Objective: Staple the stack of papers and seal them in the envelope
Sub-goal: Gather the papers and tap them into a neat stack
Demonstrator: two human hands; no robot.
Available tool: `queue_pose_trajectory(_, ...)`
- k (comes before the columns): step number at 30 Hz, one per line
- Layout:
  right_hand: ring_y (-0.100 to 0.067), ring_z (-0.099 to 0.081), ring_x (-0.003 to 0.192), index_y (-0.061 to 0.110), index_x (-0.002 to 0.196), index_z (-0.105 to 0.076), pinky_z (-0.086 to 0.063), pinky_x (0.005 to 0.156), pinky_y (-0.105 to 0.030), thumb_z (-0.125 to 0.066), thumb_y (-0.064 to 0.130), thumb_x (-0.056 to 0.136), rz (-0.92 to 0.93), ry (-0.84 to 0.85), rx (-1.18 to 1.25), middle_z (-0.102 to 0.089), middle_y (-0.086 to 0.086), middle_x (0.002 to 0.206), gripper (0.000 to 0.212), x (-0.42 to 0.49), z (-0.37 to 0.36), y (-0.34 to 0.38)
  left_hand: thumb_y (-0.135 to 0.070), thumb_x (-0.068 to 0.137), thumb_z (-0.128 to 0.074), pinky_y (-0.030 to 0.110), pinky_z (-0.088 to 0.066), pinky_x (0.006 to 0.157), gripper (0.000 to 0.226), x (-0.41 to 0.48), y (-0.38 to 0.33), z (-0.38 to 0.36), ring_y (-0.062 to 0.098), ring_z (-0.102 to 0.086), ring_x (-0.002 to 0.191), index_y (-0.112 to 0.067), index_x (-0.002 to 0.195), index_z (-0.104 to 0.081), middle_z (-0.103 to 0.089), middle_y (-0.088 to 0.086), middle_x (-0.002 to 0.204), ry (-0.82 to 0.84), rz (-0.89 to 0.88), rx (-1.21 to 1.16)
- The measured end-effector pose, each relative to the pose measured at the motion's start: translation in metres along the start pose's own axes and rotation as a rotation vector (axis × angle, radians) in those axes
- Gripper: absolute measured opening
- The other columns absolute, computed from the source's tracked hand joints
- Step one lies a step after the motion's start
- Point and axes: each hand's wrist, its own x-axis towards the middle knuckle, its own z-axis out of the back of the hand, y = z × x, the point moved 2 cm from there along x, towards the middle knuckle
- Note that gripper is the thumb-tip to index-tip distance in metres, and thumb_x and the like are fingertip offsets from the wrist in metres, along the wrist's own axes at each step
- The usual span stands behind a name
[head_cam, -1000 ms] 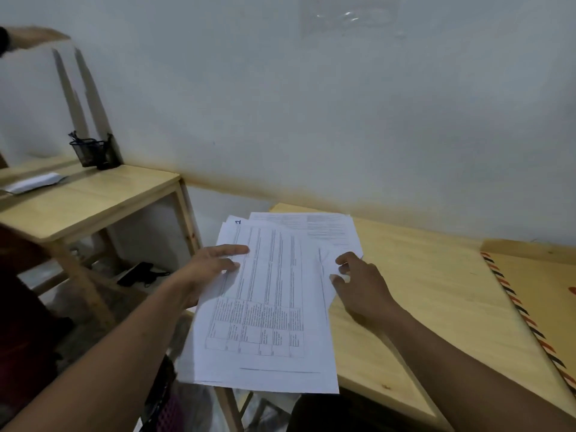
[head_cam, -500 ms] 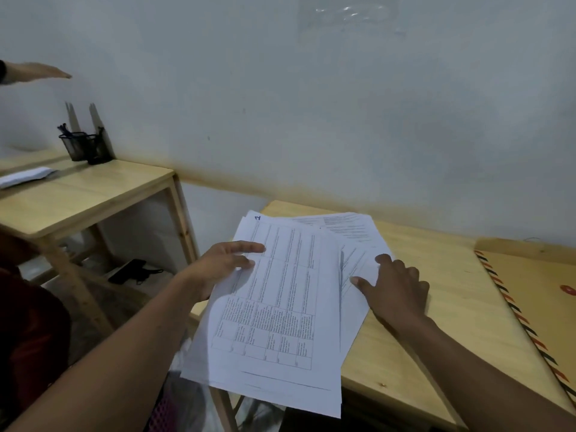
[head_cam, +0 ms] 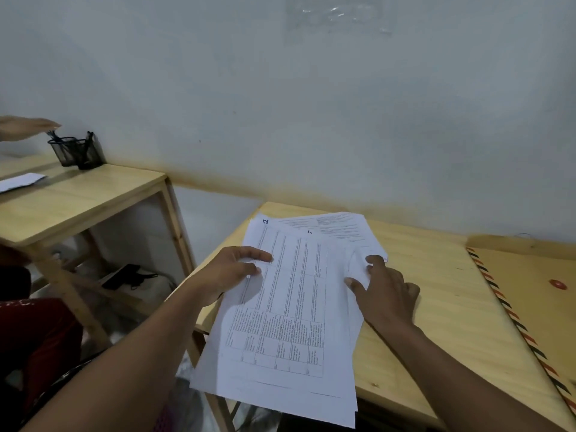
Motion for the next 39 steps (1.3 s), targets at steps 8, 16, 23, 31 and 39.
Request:
queue_pose_trajectory(8, -0.023, -0.063, 0.100, 0.033, 0.124, -0.054, -0.044, 0.088, -0.038, -0.060, 0.021, 0.096, 0.044, -0.027, 0.378, -0.069, 0.004, 0.111, 0.031, 0.000, 0.005, -0.003, 0.005, 0.089, -0.059, 0.034, -0.046, 0.106, 0.039, 0.004, 0.004, 0.008, 0.012, -0.059, 0.120, -0.027, 0.094, -0.081, -0.068, -0.008, 0.127, -0.046, -0.046, 0.082)
queue_pose_trajectory(16, -0.007, -0.057, 0.093, 0.036, 0.130, -0.044, -0.046, 0.068, -0.026, -0.051, 0.029, 0.101, -0.096, 0.105, 0.895, -0.050, 0.008, 0.133, 0.030, 0.002, 0.023, 0.020, -0.003, 0.096, -0.056, 0.007, -0.042, 0.053, 0.027, 0.009, 0.002, -0.024, -0.006, -0.058, 0.059, -0.021, 0.099, -0.077, -0.069, -0.007, 0.115, -0.213, -0.175, 0.132)
queue_pose_trajectory(23, -0.019, -0.060, 0.099, 0.046, 0.127, -0.032, -0.052, 0.068, -0.033, -0.072, 0.016, 0.085, -0.136, 0.065, 0.935, -0.049, -0.004, 0.133, 0.065, 0.001, 0.025, 0.037, -0.003, 0.096, -0.056, 0.000, -0.043, 0.063, 0.027, 0.010, -0.010, -0.039, -0.005, -0.060, 0.093, -0.018, 0.101, -0.077, -0.069, -0.010, 0.114, -0.209, -0.188, 0.025)
queue_pose_trajectory(31, -0.025, -0.063, 0.116, 0.051, 0.125, -0.042, -0.057, 0.091, -0.048, -0.059, 0.008, 0.092, 0.125, 0.227, 0.976, -0.058, -0.002, 0.133, 0.057, 0.019, 0.049, 0.055, -0.004, 0.089, -0.071, 0.049, -0.048, 0.107, 0.020, 0.012, -0.010, -0.025, 0.031, -0.067, 0.116, -0.015, 0.103, -0.078, -0.070, 0.005, 0.127, -0.068, 0.005, -0.480)
queue_pose_trajectory(39, -0.023, -0.064, 0.112, 0.044, 0.118, -0.047, -0.058, 0.088, -0.048, -0.062, 0.023, 0.094, -0.011, 0.270, 0.900, -0.057, 0.001, 0.131, 0.036, 0.032, 0.028, 0.039, -0.001, 0.093, -0.063, 0.052, -0.050, 0.103, 0.022, 0.016, -0.005, -0.010, 0.040, -0.068, 0.111, -0.013, 0.104, -0.078, -0.074, 0.016, 0.117, 0.001, 0.079, -0.496)
